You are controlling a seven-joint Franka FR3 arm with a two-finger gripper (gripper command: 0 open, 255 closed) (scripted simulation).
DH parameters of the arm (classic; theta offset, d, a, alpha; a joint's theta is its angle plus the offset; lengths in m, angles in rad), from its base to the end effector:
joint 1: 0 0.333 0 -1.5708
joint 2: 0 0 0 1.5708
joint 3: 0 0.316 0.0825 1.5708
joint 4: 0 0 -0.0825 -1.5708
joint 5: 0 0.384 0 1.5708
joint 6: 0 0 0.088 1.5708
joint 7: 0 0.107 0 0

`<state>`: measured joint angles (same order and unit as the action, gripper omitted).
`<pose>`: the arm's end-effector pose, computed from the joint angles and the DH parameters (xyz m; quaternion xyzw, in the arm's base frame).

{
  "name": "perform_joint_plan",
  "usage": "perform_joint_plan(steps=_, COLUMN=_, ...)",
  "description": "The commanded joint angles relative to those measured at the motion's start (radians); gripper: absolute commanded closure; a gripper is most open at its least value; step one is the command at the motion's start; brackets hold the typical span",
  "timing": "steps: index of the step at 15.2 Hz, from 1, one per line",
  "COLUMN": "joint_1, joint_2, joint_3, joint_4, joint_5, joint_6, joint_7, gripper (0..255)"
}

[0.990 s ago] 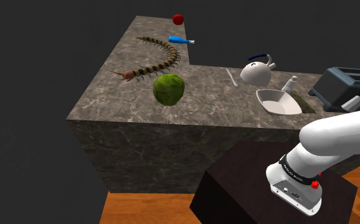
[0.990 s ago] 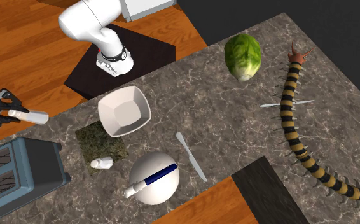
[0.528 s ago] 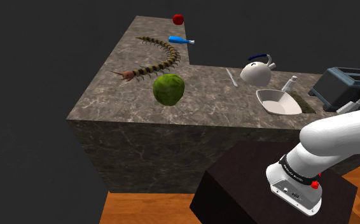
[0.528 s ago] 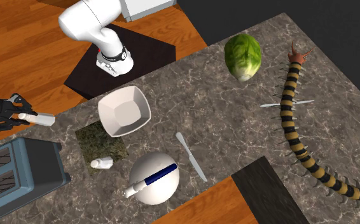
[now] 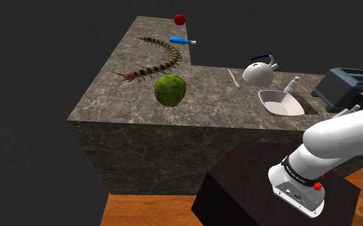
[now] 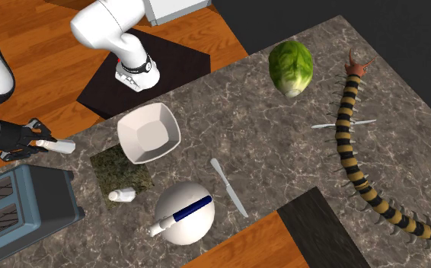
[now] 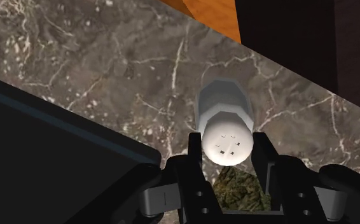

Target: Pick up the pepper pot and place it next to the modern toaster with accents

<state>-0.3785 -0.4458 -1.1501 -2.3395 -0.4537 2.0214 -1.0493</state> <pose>-0.0142 -0.4673 0.3908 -0.9944 0.0988 0.0079 0.0369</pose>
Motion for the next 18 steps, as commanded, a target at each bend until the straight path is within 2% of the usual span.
perform_joint_plan(steps=1, joint_1=0.011, joint_2=0.013, joint_3=-0.024, joint_4=-0.015, joint_5=0.0, joint_6=0.03, joint_7=-0.006, gripper=255)
perform_joint_plan(steps=9, joint_1=0.019, joint_2=0.022, joint_3=-0.038, joint_4=-0.022, joint_5=0.001, joint_6=0.047, joint_7=-0.008, gripper=255)
perform_joint_plan(steps=10, joint_1=0.019, joint_2=0.022, joint_3=-0.038, joint_4=-0.022, joint_5=0.001, joint_6=0.047, joint_7=-0.008, gripper=0)
perform_joint_plan(steps=15, joint_1=0.019, joint_2=0.022, joint_3=-0.038, joint_4=-0.022, joint_5=0.001, joint_6=0.047, joint_7=-0.008, gripper=0)
perform_joint_plan(steps=18, joint_1=-0.016, joint_2=-0.021, joint_3=0.038, joint_4=0.044, joint_5=0.005, joint_6=-0.065, joint_7=-0.001, gripper=0)
